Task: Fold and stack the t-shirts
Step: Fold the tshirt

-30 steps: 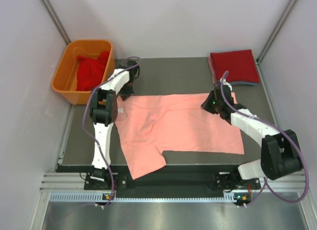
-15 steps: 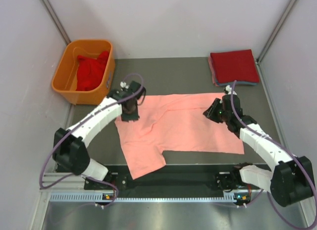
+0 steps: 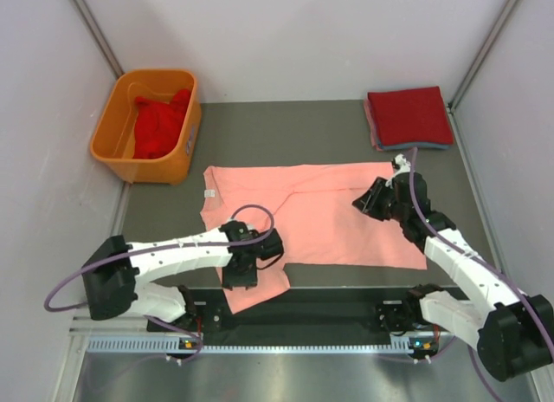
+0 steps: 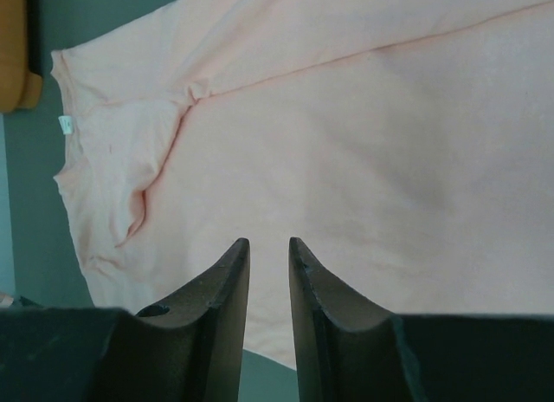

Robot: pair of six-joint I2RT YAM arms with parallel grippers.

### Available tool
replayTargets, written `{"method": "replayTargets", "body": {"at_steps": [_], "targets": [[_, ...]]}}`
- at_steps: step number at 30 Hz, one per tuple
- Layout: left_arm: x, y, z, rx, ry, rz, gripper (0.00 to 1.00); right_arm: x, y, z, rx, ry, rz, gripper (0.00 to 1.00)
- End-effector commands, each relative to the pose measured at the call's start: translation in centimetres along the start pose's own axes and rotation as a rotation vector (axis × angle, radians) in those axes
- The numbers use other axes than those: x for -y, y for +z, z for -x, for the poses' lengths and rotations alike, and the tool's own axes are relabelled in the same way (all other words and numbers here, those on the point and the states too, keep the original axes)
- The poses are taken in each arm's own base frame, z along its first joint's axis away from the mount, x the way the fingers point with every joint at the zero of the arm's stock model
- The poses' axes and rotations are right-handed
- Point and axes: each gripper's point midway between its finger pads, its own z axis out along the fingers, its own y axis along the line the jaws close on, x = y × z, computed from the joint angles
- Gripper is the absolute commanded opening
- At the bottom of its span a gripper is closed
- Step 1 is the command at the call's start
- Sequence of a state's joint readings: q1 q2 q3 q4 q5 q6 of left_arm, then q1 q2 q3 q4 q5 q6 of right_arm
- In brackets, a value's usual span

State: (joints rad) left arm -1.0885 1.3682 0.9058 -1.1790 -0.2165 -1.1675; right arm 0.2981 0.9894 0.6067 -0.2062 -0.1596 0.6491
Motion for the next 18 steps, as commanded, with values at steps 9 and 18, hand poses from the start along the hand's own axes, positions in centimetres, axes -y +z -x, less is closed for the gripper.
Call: {"method": "replayTargets", "body": {"at_steps": [9,18], "targets": [[-1.4,2.0,-4.6,-0.088,-0.262,-0.162,0.44,0.3,0.0,-0.3,0.006,-0.017,0.033,0.26],[-2.1,4.6,-5.8,-0.105,-0.294,-0.158,0.41,0.9,0.5,-0.7,-0.005,0.0,0.016,0.26]]}}
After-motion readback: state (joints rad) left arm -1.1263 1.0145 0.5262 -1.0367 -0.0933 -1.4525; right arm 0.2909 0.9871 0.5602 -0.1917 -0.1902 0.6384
